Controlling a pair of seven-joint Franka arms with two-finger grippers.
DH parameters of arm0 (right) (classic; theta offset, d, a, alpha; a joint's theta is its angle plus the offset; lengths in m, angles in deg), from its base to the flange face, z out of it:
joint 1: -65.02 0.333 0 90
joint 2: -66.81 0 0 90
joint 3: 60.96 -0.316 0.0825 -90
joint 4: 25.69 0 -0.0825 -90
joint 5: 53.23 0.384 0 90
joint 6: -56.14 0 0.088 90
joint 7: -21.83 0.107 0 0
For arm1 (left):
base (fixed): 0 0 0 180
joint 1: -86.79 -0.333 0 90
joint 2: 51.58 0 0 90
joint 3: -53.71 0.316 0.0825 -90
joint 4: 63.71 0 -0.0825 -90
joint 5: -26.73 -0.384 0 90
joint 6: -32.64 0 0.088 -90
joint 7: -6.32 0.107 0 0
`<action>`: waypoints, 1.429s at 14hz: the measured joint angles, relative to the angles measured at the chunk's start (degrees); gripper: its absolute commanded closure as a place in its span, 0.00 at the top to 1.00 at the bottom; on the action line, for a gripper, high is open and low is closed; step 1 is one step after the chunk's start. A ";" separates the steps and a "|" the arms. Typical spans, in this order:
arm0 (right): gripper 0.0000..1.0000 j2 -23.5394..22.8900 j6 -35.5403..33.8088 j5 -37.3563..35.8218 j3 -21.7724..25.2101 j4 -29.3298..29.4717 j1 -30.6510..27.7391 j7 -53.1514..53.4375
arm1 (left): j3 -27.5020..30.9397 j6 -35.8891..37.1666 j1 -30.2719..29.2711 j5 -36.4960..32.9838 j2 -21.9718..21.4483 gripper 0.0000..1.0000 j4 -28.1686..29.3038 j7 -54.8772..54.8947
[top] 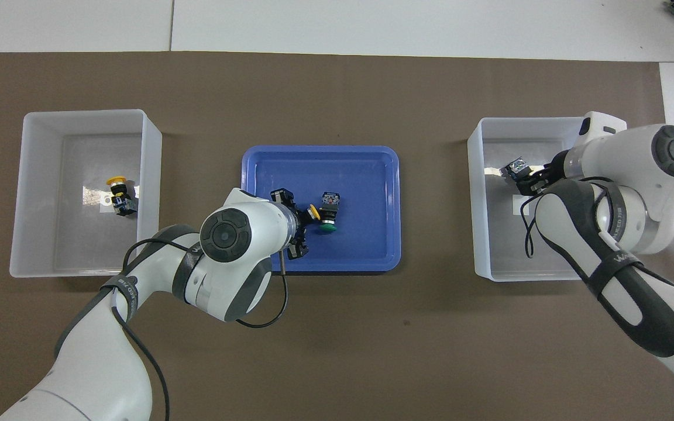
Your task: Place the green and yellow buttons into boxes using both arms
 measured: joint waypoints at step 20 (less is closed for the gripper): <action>1.00 -2.71 2.33 0.83 -2.81 10.01 31.03 74.58 | 3.64 30.06 -27.56 -1.25 -2.14 0.00 -25.63 55.87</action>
